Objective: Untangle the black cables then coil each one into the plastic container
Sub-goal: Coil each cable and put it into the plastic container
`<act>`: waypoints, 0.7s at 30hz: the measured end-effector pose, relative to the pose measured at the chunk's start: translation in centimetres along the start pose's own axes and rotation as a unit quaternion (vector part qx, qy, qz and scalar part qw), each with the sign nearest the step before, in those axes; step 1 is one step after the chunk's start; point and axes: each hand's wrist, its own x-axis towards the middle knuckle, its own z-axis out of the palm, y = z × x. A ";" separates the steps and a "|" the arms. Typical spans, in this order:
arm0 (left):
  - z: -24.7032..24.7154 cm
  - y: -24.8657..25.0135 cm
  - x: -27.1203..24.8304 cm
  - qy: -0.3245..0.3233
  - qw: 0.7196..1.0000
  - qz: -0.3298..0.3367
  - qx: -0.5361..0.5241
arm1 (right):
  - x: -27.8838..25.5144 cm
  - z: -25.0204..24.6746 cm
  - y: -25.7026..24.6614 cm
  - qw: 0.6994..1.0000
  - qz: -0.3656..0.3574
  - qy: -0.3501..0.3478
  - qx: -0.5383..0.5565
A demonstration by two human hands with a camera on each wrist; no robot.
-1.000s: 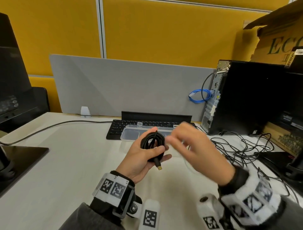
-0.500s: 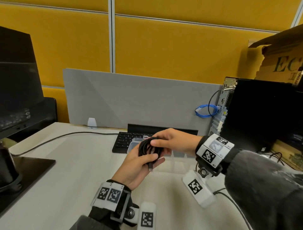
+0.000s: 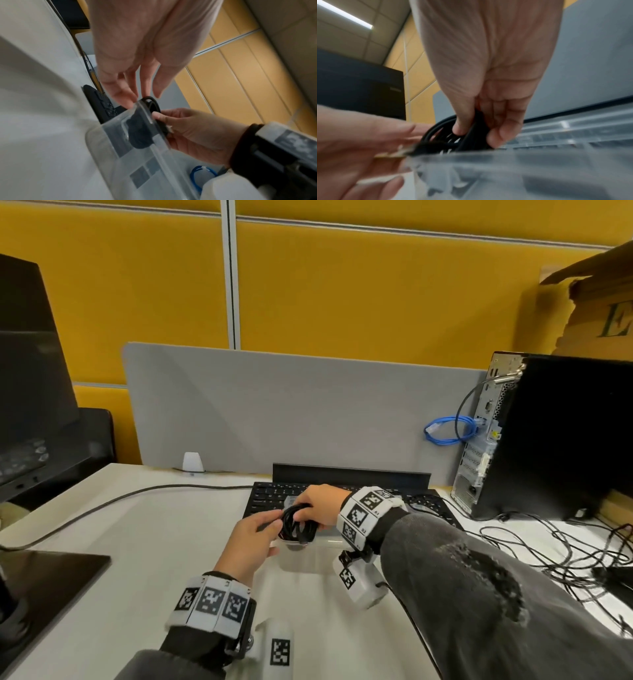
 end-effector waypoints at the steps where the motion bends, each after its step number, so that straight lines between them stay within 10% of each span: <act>1: 0.0 -0.2 0.1 -0.001 1.000 0.006 0.017 | 0.1 0.2 -0.3 1.000 -0.002 -0.011 -0.020; 14: 0.3 -0.7 -0.1 0.039 0.999 -0.013 -0.015 | -0.2 3.0 -0.8 0.968 -0.008 0.021 -0.248; 21: 0.8 -0.5 -0.1 0.019 0.993 -0.084 -0.085 | -1.0 3.9 -0.8 0.990 -0.011 0.103 -0.092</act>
